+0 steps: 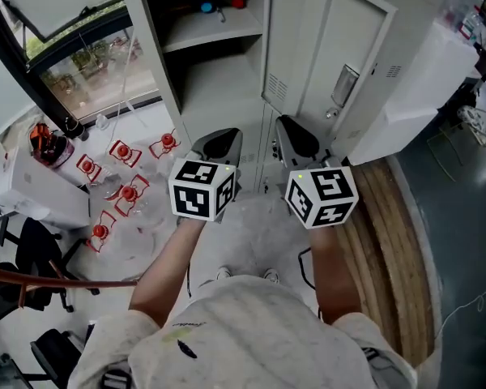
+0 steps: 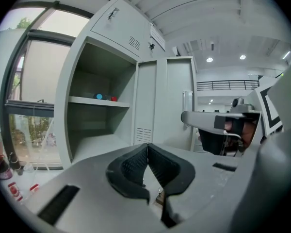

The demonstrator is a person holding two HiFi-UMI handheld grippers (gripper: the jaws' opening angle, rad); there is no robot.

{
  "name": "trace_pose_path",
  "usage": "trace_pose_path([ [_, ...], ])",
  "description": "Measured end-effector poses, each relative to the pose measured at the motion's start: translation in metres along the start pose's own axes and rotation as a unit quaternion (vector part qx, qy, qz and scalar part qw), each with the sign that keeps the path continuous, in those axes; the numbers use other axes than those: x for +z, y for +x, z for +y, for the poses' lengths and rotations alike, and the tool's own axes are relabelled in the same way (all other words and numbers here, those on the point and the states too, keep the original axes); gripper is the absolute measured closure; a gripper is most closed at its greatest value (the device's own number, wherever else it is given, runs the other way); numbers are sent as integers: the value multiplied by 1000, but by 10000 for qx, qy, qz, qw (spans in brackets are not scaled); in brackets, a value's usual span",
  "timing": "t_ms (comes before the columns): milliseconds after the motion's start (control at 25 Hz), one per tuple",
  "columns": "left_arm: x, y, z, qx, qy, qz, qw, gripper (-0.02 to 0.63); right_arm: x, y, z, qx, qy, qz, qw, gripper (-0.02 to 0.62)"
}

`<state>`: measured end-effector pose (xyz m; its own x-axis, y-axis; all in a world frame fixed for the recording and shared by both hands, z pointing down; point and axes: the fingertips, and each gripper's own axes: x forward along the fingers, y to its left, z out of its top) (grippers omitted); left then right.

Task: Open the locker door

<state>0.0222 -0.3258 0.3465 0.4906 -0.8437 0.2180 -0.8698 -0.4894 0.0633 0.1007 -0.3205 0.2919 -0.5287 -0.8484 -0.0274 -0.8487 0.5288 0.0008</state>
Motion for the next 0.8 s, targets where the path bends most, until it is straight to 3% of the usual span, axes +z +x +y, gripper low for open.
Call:
trace_pose_path([
  [400, -7, -20, 33, 588, -143, -31, 9982, 598, -13, 22, 28, 529, 32, 152, 9985, 592],
  [800, -10, -21, 37, 699, -120, 16, 9975, 598, -17, 27, 34, 712, 104, 124, 9973, 592],
])
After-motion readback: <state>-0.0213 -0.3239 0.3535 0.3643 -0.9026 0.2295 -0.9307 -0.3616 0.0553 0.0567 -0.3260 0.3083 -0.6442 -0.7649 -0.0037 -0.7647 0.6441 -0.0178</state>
